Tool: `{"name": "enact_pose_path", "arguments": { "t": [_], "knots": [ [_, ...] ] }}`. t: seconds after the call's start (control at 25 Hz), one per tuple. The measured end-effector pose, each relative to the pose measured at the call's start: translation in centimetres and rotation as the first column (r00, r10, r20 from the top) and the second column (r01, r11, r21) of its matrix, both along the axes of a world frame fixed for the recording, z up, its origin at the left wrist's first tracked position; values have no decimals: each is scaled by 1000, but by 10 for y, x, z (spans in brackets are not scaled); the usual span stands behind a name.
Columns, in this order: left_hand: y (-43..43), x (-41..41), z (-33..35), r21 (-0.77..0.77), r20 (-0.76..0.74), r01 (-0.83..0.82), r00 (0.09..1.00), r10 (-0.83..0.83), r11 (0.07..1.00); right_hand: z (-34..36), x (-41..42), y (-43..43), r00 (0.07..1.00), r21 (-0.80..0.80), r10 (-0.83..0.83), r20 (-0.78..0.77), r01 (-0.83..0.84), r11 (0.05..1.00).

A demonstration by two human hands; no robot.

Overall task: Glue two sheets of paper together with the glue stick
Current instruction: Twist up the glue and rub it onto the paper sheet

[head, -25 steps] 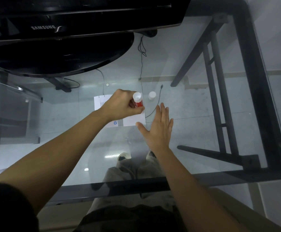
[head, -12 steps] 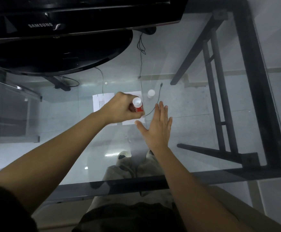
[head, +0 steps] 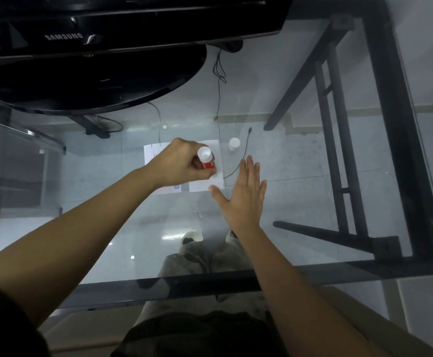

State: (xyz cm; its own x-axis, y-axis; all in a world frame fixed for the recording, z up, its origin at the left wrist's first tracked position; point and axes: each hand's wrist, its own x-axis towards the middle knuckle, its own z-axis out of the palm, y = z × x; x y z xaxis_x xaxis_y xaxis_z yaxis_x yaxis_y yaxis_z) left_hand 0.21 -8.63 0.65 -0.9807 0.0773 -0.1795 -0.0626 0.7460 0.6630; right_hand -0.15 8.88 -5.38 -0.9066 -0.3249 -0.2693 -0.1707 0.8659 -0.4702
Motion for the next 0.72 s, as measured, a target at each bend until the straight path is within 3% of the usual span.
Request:
{"name": "enact_pose_path", "arguments": {
  "t": [0.16,0.44,0.6,0.72],
  "knots": [
    [-20,-18,-4,-31,-74,-157,985,154,987,0,0,0,1000,11,-4,-8,4,1000],
    [-17,2,-7,-14,58,-72,996,72,997,-1,0,0,1000,14,1,-5,-1,1000],
    [-35,-29,-6,-105,-35,-219,976,216,970,-2,-1,0,1000,19,-3,-6,3,1000],
    [-31,-20,-3,-59,-53,-234,972,231,971,-2,0,0,1000,22,-1,-1,1,1000]
  ]
}}
